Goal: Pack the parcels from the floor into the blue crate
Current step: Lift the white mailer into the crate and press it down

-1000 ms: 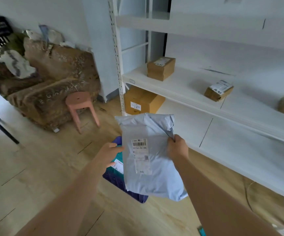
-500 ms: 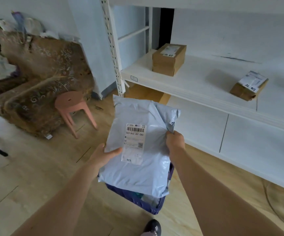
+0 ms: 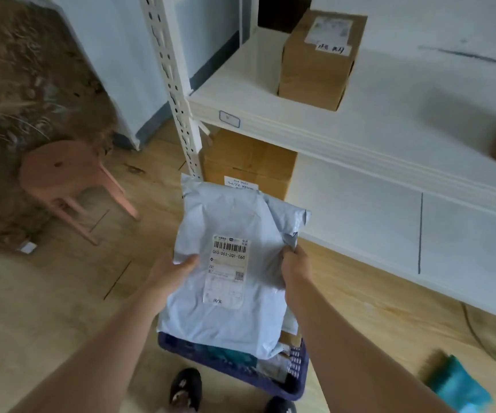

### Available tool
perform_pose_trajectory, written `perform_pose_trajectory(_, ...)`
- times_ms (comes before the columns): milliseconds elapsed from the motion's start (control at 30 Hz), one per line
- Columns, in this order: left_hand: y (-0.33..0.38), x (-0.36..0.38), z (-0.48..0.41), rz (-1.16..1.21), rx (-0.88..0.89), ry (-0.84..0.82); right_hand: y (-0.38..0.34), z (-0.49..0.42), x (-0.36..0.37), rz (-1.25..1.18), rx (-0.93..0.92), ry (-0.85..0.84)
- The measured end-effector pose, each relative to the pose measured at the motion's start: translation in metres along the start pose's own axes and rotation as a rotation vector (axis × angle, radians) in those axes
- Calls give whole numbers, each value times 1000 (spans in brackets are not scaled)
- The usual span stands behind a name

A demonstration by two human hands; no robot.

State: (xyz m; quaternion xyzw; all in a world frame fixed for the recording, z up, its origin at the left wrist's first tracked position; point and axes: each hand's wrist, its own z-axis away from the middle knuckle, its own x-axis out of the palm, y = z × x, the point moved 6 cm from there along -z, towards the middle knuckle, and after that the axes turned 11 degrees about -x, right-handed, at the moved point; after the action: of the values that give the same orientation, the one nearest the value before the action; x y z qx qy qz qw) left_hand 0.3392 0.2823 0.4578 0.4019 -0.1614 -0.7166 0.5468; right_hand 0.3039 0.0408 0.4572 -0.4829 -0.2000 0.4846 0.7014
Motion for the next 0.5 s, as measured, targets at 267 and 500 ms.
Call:
perform_pose_trajectory(267, -66, 32, -133, -216, -81, -99, 110, -54, 54, 86, 206, 82)
perform_pose_trajectory(500, -163, 70, -241, -396, -133, -107, 240, -104, 107, 66, 316, 133)
